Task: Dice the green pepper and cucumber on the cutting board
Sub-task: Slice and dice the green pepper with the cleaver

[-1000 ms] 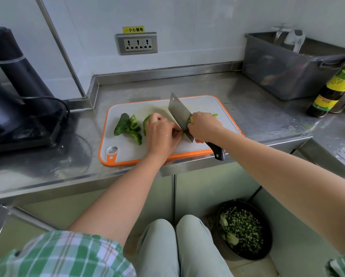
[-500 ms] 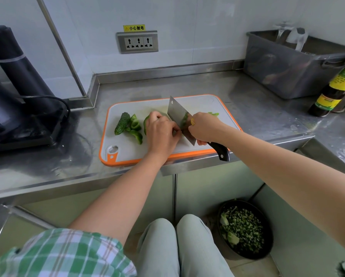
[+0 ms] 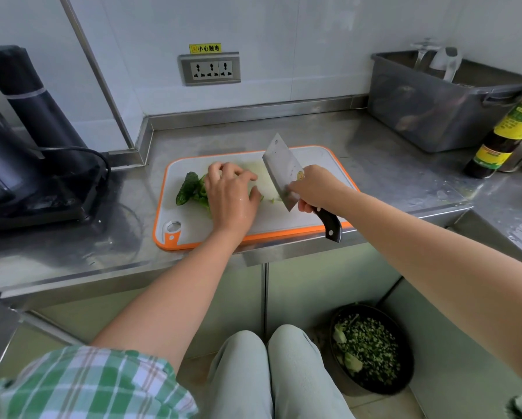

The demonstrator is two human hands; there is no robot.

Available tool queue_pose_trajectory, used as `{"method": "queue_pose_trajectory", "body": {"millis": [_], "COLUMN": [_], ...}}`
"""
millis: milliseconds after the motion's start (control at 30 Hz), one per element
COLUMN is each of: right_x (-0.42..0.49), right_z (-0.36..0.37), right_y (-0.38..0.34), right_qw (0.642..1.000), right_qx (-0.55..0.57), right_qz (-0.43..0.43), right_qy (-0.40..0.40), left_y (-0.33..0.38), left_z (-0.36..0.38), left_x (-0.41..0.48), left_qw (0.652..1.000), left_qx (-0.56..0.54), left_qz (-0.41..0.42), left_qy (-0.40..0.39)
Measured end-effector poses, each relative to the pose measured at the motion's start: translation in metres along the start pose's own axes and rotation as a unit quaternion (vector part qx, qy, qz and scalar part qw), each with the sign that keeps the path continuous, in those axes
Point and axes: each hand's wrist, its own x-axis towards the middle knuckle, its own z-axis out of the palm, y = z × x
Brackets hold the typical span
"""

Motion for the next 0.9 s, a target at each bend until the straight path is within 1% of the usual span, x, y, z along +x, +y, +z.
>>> {"method": "queue_pose_trajectory", "body": {"millis": [67,167,233,333,467,600,667,733,800,833,900], "right_x": [-0.002,-0.005,-0.005,-0.002,0.01,0.018,0.019,0.019,0.018,0.018,0.02], "right_z": [0.008,0.021,0.021,0.006,-0.021,-0.034,-0.031,-0.021,-0.014,-0.013,-0.018], "right_y": [-0.002,0.0,0.004,0.014,0.035,0.044,0.04,0.033,0.032,0.033,0.04], "right_qw": [1.0,0.999,0.998,0.999,0.997,0.995,0.997,0.999,0.999,0.999,0.999], "right_qx": [0.013,0.034,0.04,0.021,0.001,-0.017,-0.011,-0.001,-0.005,-0.006,-0.007], "right_qz": [0.004,0.017,0.017,0.027,0.067,0.085,0.061,0.033,0.026,0.027,0.039], "right_qy": [-0.018,-0.04,-0.041,-0.021,0.025,0.043,0.036,0.009,-0.019,-0.022,-0.002], "left_y": [-0.002,-0.005,-0.005,-0.004,-0.001,0.003,0.005,0.007,0.009,0.01,0.011], "left_z": [-0.002,-0.003,-0.002,0.0,0.002,0.006,0.007,0.009,0.01,0.01,0.011], "left_x": [-0.001,-0.003,-0.003,-0.001,0.002,0.004,0.006,0.007,0.008,0.008,0.007], "left_qw": [0.999,0.996,0.994,0.991,0.989,0.989,0.989,0.989,0.99,0.99,0.992], "left_qx": [0.018,0.03,0.033,0.057,0.079,0.087,0.084,0.082,0.082,0.082,0.089], "left_qz": [-0.034,-0.061,-0.067,-0.07,-0.073,-0.072,-0.071,-0.067,-0.062,-0.058,-0.044], "left_qy": [-0.015,-0.061,-0.085,-0.097,-0.097,-0.096,-0.097,-0.099,-0.098,-0.093,-0.077]}}
